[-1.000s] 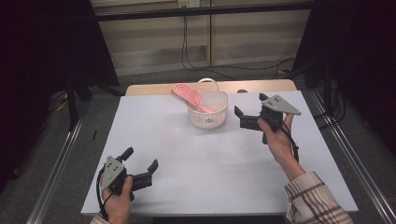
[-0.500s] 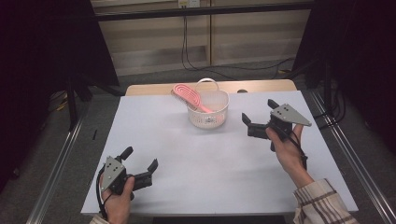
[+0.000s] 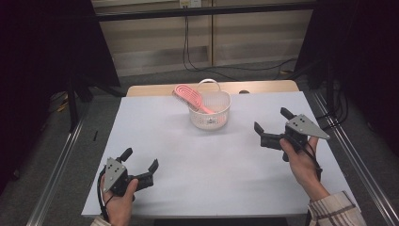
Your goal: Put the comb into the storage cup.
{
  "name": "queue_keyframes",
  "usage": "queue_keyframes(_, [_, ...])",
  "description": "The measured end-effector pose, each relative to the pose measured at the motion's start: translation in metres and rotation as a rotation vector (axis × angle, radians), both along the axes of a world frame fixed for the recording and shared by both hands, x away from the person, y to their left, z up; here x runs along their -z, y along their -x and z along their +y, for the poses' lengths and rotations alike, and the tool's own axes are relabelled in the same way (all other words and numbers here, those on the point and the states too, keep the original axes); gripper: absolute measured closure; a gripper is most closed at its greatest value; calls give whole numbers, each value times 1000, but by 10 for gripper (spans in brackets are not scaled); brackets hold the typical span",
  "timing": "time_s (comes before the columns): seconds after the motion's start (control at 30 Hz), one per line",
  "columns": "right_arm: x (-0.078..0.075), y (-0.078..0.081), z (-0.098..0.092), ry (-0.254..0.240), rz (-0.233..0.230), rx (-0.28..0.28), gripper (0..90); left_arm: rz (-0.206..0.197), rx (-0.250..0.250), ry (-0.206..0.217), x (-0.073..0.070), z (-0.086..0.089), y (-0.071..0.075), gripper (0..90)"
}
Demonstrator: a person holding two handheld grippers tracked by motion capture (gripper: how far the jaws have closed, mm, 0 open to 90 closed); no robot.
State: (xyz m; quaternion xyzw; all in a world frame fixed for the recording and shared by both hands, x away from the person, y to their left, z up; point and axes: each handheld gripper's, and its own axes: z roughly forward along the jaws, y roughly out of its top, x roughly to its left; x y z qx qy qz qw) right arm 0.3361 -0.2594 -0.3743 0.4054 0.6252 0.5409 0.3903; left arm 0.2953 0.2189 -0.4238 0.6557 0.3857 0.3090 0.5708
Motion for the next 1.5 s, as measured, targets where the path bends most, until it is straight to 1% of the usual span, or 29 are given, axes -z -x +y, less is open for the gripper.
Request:
queue_keyframes(0.07, [0,2,-3,-8,2,8,0,4,-4,-6,0,0,0,13])
queue_keyframes(0.17, [3,6,-6,-7,3,14,0,11,-6,-3,1,0,0,18])
queue_keyframes(0.2, [4,7,-7,-10,9,14,0,10,-6,-2,1,0,0,18])
queue_keyframes(0.23, [5,9,-7,0,8,12,0,7,-5,-3,0,0,0,18])
queue_keyframes(0.3, [7,12,-9,0,12,14,0,7,-3,-2,0,0,0,18])
queue_keyframes(0.37, [8,14,-11,5,-1,22,0,4,-2,8,0,0,0,18])
queue_keyframes(0.4, [8,15,-12,-1,2,21,0,3,-2,11,-1,0,0,18])
queue_keyframes(0.53, [11,21,-14,-2,11,22,0,1,2,10,-1,2,1,18])
queue_keyframes(0.57, [12,22,-15,-1,10,26,0,0,5,14,-1,2,1,17])
queue_keyframes(0.6, [12,24,-15,-4,6,30,0,-1,0,7,-1,2,1,17])
queue_keyframes(0.67, [12,28,-17,-5,6,33,0,1,5,15,-2,2,2,17])
queue_keyframes(0.73, [13,32,-19,4,-11,58,0,-11,0,17,-2,2,3,17])
queue_keyframes(0.97, [23,45,-27,4,12,82,0,-16,-8,22,-3,3,3,17])
queue_keyframes(1.13, [28,54,-32,-5,15,100,0,-13,-10,16,-3,3,4,18])
queue_keyframes(1.27, [31,60,-36,-9,8,121,0,-16,-9,15,-3,3,5,18])
queue_keyframes(1.3, [32,62,-37,-6,12,118,0,-16,-10,14,-3,3,5,18])
queue_keyframes(1.37, [34,65,-39,3,8,133,0,-14,-10,11,-3,3,5,18])
queue_keyframes(1.43, [35,69,-42,5,12,136,0,-18,-9,20,-3,3,5,18])
queue_keyframes(1.5, [38,72,-44,20,8,149,0,-17,-7,16,-3,3,5,18])
